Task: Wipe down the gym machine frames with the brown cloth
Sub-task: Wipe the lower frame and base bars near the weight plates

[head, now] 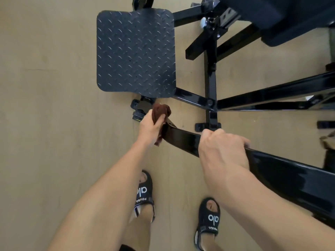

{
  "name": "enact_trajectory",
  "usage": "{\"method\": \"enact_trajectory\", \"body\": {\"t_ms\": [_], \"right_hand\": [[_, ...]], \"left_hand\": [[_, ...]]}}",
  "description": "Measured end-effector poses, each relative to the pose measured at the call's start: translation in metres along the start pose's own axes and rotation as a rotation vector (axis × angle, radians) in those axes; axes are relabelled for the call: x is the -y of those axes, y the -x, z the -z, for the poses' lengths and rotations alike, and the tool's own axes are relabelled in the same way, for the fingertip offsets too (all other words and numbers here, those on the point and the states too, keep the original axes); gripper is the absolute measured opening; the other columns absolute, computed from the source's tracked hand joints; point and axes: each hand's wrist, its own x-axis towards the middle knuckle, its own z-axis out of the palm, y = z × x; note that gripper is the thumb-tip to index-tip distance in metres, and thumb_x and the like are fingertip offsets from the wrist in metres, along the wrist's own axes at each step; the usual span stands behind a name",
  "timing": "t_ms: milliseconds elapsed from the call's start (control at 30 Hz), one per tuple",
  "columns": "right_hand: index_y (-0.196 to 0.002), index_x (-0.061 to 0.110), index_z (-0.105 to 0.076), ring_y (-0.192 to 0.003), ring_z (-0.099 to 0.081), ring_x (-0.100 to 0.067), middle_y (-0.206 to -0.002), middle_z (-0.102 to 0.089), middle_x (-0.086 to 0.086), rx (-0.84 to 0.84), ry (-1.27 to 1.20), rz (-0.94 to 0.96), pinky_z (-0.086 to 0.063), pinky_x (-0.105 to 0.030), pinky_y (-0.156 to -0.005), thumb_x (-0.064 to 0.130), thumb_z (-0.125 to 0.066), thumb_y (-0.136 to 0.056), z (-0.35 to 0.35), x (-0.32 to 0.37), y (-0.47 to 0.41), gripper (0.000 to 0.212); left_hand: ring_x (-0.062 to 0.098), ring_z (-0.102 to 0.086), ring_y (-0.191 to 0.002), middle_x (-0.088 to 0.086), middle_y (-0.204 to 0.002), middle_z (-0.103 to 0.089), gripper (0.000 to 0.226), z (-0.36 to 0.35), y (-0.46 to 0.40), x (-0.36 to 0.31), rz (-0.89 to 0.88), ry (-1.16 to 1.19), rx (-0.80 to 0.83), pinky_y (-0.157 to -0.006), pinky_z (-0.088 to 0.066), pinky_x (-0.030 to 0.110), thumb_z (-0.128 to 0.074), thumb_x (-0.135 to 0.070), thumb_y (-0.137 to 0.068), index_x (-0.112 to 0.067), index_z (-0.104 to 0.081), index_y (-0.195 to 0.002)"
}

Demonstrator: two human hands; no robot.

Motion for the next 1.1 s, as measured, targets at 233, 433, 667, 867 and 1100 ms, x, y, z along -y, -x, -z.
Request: {"method": "enact_trajectory", "body": {"t_ms": [233, 433, 667, 867, 1100], "right_hand": [[-0.114, 0.005, -0.045, -0.086, -0.063, -0.035, -0.092, -0.051, -0.018, -0.057, 0.052, -0.015, -0.057, -0.054, -0.083, 0.015, -0.068, -0.091, 0.002, 0.005, 0.006, 0.035], [-0.112, 0.002, -0.049, -0.092, -0.066, -0.041, -0.090, -0.055, -0.023, -0.102, 0.069, 0.006, -0.057, -0.058, -0.087, 0.014, -0.072, -0.089, -0.001, 0.004, 0.009, 0.034], [-0.119, 0.007, -0.054, -0.105, -0.062, -0.040, -0.088, -0.049, -0.022, -0.187, 0.096, -0.008, -0.051, -0.056, -0.098, 0.021, -0.067, -0.092, -0.010, 0.008, 0.013, 0.033], [-0.112, 0.004, -0.050, -0.107, -0.057, -0.044, -0.098, -0.054, -0.025, -0.245, 0.162, -0.050, -0.041, -0.060, -0.102, 0.018, -0.068, -0.091, -0.026, 0.073, -0.034, 0.032], [-0.120, -0.001, -0.058, -0.098, -0.065, -0.044, -0.075, -0.038, -0.029, -0.412, 0.313, -0.054, -0.052, -0.059, -0.089, 0.011, -0.061, -0.097, -0.049, 0.124, -0.107, 0.026]], "left_hand": [[0.007, -0.068, -0.084, -0.014, -0.099, -0.071, 0.021, -0.012, 0.088, -0.039, -0.120, 0.132, 0.180, -0.069, -0.056, 0.023, -0.062, -0.049, -0.094, -0.047, -0.063, -0.115], [-0.007, -0.067, -0.092, -0.026, -0.099, -0.071, 0.022, -0.016, 0.080, -0.042, -0.147, 0.129, 0.125, -0.071, -0.051, 0.006, -0.064, -0.043, -0.095, -0.064, -0.061, -0.103], [-0.003, -0.068, -0.087, -0.027, -0.088, -0.073, 0.009, -0.006, 0.021, 0.001, -0.166, 0.093, 0.053, -0.076, -0.053, 0.015, -0.065, -0.034, -0.099, -0.043, -0.066, -0.101], [-0.003, -0.068, -0.087, -0.023, -0.092, -0.073, 0.006, 0.005, -0.051, 0.041, -0.274, 0.020, 0.057, -0.062, -0.047, 0.004, -0.064, -0.045, -0.097, -0.047, -0.064, -0.102], [-0.008, -0.065, -0.085, -0.021, -0.097, -0.070, 0.011, 0.022, -0.161, 0.096, -0.336, -0.049, 0.044, -0.069, -0.044, 0.010, -0.060, -0.055, -0.096, -0.049, -0.062, -0.105]]}}
